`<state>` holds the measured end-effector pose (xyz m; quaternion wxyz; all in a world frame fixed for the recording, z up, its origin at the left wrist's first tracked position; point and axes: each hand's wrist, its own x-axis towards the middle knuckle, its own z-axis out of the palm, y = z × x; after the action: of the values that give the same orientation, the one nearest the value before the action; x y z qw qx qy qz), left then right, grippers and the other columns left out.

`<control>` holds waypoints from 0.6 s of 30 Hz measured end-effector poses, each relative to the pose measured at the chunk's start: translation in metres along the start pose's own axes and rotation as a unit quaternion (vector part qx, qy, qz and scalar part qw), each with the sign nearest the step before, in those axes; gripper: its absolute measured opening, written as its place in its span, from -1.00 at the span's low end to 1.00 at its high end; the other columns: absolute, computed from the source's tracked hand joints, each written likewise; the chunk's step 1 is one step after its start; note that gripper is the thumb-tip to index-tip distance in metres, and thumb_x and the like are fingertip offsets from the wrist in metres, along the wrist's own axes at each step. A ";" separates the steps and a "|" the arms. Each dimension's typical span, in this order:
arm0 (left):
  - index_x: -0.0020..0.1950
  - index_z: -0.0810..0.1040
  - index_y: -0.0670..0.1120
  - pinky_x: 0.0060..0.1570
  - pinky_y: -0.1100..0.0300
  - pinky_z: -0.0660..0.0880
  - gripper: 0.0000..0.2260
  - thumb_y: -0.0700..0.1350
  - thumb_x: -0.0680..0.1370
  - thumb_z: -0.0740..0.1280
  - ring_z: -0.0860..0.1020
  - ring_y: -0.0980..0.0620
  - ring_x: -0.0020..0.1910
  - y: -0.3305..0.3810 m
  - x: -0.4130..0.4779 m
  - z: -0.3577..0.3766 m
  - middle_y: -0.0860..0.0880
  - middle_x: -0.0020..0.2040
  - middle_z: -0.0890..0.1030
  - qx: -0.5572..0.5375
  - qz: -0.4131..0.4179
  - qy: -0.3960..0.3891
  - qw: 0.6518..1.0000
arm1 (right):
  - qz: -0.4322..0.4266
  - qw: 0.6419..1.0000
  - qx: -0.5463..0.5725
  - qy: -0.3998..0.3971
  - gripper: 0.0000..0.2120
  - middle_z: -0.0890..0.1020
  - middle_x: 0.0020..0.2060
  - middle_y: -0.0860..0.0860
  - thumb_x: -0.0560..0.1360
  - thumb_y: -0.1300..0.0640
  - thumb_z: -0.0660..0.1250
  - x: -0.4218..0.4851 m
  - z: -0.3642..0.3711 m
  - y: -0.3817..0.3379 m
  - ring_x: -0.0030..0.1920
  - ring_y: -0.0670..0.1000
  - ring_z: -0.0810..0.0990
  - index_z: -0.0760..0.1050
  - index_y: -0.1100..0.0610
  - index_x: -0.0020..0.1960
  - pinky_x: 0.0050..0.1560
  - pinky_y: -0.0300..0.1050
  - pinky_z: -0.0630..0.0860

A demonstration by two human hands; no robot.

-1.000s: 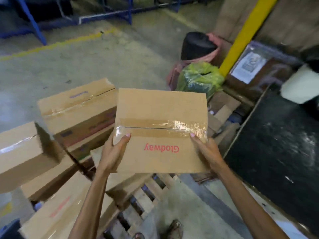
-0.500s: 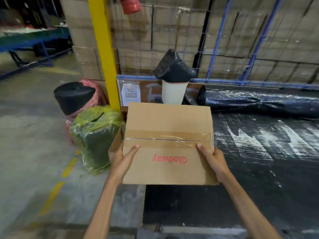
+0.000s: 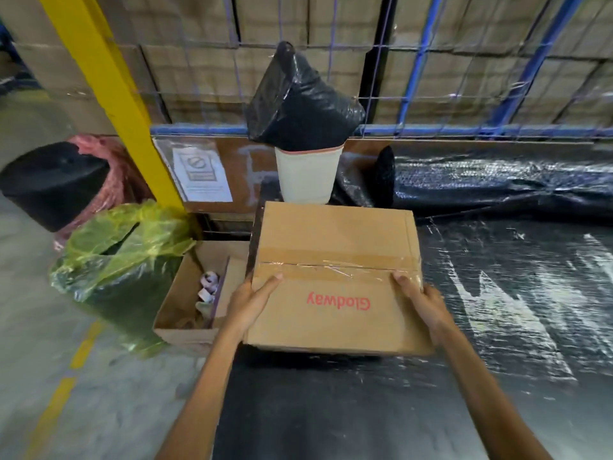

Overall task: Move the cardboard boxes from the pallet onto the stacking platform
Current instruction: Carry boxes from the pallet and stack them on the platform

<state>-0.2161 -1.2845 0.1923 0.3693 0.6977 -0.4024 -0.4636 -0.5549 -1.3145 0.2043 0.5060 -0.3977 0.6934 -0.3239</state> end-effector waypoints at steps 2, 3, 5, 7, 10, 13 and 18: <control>0.20 0.58 0.29 0.31 -0.04 0.50 -0.45 0.53 0.32 0.35 0.62 0.05 0.20 0.003 0.034 0.007 0.21 0.14 0.69 0.020 -0.001 -0.002 1.000 | 0.023 1.000 -0.007 -0.014 -0.47 0.60 -0.04 -0.04 0.44 -0.33 0.40 0.036 0.002 -0.006 -0.05 0.00 0.58 0.45 0.01 0.21 0.11 0.04 0.49; 0.13 0.58 0.30 0.31 -0.06 0.49 -0.52 0.52 0.34 0.35 0.61 0.03 0.20 0.000 0.052 0.009 0.19 0.14 0.69 0.032 -0.009 -0.003 0.999 | 0.039 0.999 -0.013 -0.022 -0.43 0.61 -0.01 -0.02 0.42 -0.35 0.40 0.051 0.005 -0.010 -0.03 0.01 0.60 0.46 0.02 0.23 0.10 0.03 0.50; 0.01 0.57 0.33 0.31 -0.07 0.49 -0.65 0.48 0.36 0.36 0.61 -0.01 0.18 0.002 0.074 0.016 0.17 0.11 0.68 0.031 -0.031 0.012 0.999 | 0.053 0.998 -0.033 -0.032 -0.37 0.65 -0.02 0.00 0.36 -0.40 0.41 0.079 0.008 -0.010 -0.03 0.03 0.63 0.50 0.05 0.21 0.01 -0.01 0.52; -0.02 0.58 0.31 0.31 -0.10 0.49 -0.69 0.44 0.38 0.40 0.62 -0.03 0.15 -0.002 0.088 0.023 0.15 0.09 0.69 0.026 -0.050 0.023 0.998 | 0.056 0.996 -0.058 -0.027 -0.35 0.69 -0.02 0.03 0.38 -0.39 0.42 0.099 0.008 -0.010 -0.04 0.05 0.67 0.57 0.11 0.20 -0.07 -0.06 0.54; 0.08 0.61 0.20 0.30 -0.11 0.49 -0.62 0.40 0.41 0.42 0.62 -0.06 0.14 -0.010 0.093 0.028 0.06 0.12 0.69 0.018 -0.073 0.039 0.996 | 0.052 0.995 -0.076 -0.025 -0.36 0.68 0.02 0.05 0.39 -0.36 0.44 0.109 0.008 -0.010 -0.01 0.06 0.66 0.58 0.12 0.21 -0.01 -0.06 0.54; 0.17 0.63 0.12 0.12 0.04 0.51 -0.58 0.34 0.46 0.42 0.62 -0.06 0.13 -0.002 0.091 0.029 0.04 0.08 0.68 0.031 -0.055 0.054 0.997 | 0.012 0.988 -0.151 0.025 -0.33 0.67 0.07 0.05 0.43 -0.38 0.39 0.104 0.011 -0.014 0.01 0.08 0.62 0.55 0.10 0.31 0.06 -0.07 0.52; 0.50 0.45 -0.03 0.21 0.13 0.41 -0.53 0.07 0.62 0.36 0.50 -0.08 0.36 -0.004 0.054 0.022 -0.08 0.38 0.56 0.053 0.054 0.100 0.992 | -0.142 0.907 -0.377 0.121 -0.16 0.48 0.41 0.24 0.53 -0.32 0.28 0.057 0.020 -0.013 0.34 0.30 0.53 0.17 0.21 0.58 0.13 0.28 0.61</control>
<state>-0.2224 -1.3350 0.1633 0.3946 0.7363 -0.4243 -0.3494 -0.5429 -1.3716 0.1849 0.1795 -0.6107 0.7561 -0.1525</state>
